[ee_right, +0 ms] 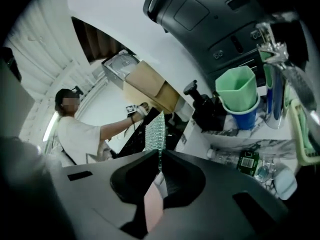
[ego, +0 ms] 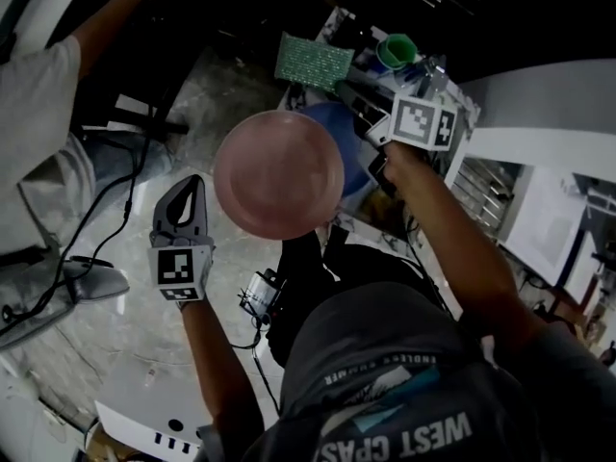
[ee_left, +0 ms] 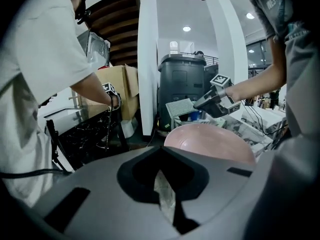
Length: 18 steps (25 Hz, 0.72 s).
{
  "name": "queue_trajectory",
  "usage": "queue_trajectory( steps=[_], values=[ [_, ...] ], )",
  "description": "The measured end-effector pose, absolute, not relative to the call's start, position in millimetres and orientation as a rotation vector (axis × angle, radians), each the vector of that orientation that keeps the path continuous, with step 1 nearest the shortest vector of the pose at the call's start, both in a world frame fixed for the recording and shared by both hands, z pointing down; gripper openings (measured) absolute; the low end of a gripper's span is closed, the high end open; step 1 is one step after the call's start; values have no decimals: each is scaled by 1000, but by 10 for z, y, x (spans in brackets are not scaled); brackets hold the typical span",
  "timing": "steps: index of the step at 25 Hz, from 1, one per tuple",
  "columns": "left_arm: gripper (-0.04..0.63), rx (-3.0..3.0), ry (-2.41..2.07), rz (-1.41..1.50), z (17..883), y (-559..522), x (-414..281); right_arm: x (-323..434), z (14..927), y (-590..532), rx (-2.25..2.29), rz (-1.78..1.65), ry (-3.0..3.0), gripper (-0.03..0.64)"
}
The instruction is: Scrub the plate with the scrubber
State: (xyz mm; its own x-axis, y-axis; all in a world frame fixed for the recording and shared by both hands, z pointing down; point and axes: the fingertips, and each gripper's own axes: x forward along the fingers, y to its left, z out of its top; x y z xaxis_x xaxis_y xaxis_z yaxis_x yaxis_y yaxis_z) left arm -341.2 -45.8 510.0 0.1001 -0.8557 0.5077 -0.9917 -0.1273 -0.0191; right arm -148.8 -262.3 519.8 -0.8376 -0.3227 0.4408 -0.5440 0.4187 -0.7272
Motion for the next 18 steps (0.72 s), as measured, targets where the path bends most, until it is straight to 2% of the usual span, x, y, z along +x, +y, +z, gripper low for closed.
queue_trajectory(
  steps=[7,18],
  values=[
    [0,2034,-1846,579,5075,-296,-3361,-1592,5208,-1797,399,1315,-2340,44],
    [0,2023,-1857,565,5088,-174,-3257,-1442,5544,-1327,295,999,-2190,44]
  ],
)
